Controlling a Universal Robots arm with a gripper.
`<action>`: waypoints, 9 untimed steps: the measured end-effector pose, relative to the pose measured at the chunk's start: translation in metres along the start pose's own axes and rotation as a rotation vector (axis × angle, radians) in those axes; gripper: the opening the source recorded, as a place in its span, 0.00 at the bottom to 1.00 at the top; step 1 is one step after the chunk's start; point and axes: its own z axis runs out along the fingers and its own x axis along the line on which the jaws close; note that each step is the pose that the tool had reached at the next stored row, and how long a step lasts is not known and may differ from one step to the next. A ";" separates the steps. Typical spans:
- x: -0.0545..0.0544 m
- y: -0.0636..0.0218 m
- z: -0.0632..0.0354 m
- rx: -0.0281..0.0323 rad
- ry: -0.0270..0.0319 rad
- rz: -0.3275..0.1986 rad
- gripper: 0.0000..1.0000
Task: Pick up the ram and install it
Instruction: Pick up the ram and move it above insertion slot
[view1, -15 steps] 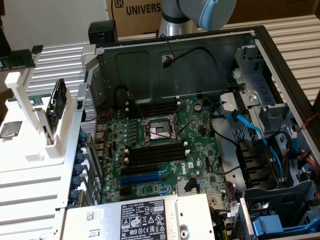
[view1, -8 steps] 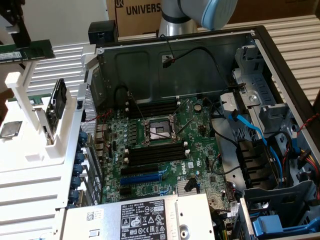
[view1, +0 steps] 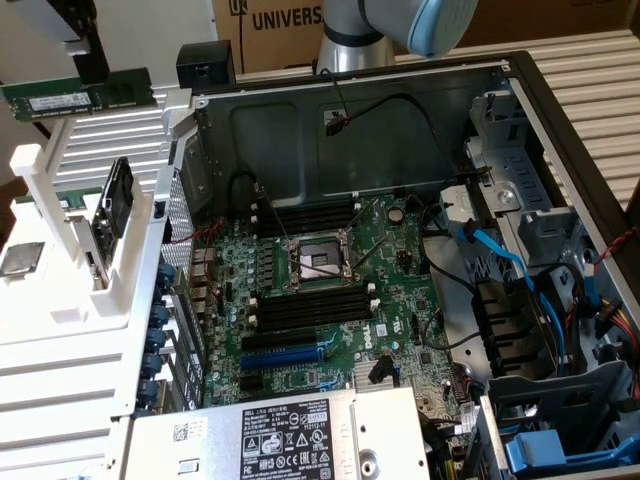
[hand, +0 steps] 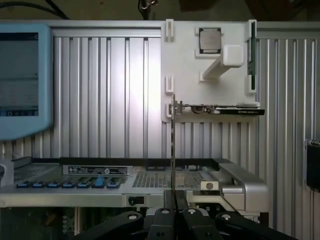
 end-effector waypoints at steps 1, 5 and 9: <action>0.000 -0.0091 -0.0001 0.0000 -0.0001 0.000 0.12; 0.000 -0.0321 -0.0002 0.0001 -0.0005 0.000 0.12; -0.001 -0.0503 -0.0004 -0.0004 -0.0006 0.000 0.12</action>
